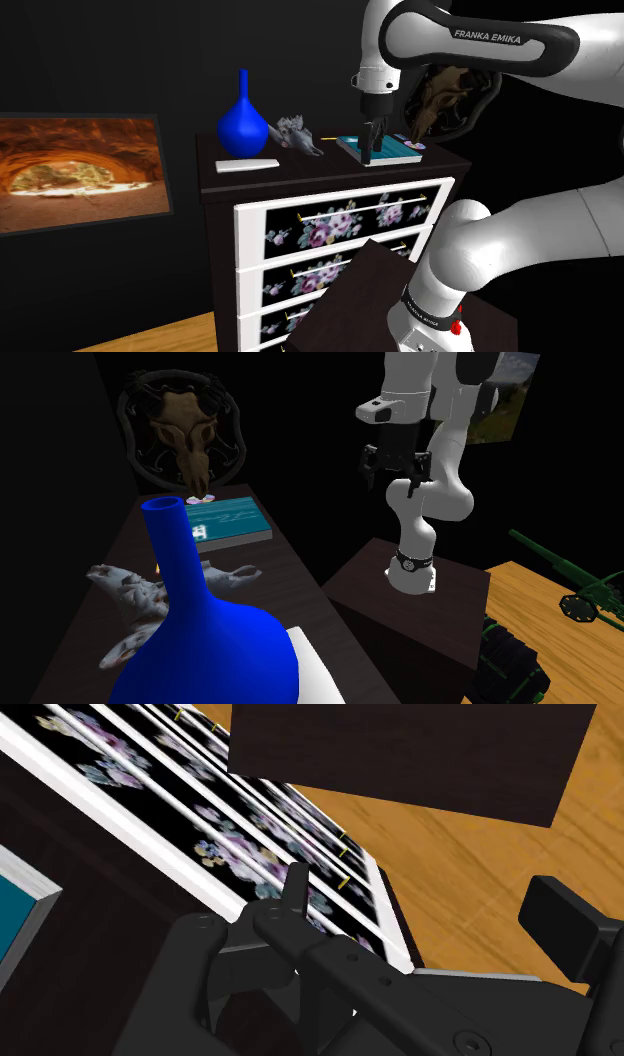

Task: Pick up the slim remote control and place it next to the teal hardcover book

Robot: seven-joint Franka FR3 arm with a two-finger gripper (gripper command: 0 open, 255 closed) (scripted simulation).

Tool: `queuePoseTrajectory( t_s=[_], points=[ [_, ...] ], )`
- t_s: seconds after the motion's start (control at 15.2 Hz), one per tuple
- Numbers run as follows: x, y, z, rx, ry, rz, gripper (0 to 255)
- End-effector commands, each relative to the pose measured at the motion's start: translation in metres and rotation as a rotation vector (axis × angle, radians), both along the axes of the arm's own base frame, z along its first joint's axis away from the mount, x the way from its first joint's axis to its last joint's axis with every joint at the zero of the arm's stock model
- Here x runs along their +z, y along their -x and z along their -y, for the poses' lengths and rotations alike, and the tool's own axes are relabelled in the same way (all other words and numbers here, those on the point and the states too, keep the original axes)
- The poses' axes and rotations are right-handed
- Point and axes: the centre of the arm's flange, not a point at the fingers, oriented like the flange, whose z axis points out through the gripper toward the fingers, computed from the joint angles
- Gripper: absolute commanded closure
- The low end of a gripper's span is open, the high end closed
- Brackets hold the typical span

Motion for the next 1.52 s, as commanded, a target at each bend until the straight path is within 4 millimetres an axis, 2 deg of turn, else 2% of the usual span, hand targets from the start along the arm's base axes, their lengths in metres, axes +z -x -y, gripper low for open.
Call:
queuePoseTrajectory(
  t_s=[0.0,0.4,0.73,1.06,1.45],
  points=[
    [0.0,0.0,0.0,0.0,0.0,0.0,0],
    [-0.027,-0.064,0.026,0.18,-0.024,0.026,0],
    [-0.049,-0.121,0.037,0.331,-0.044,0.047,0],
    [-0.07,-0.179,0.04,0.481,-0.063,0.069,0],
    [-0.093,-0.249,0.031,0.661,-0.087,0.094,0]
  ],
)
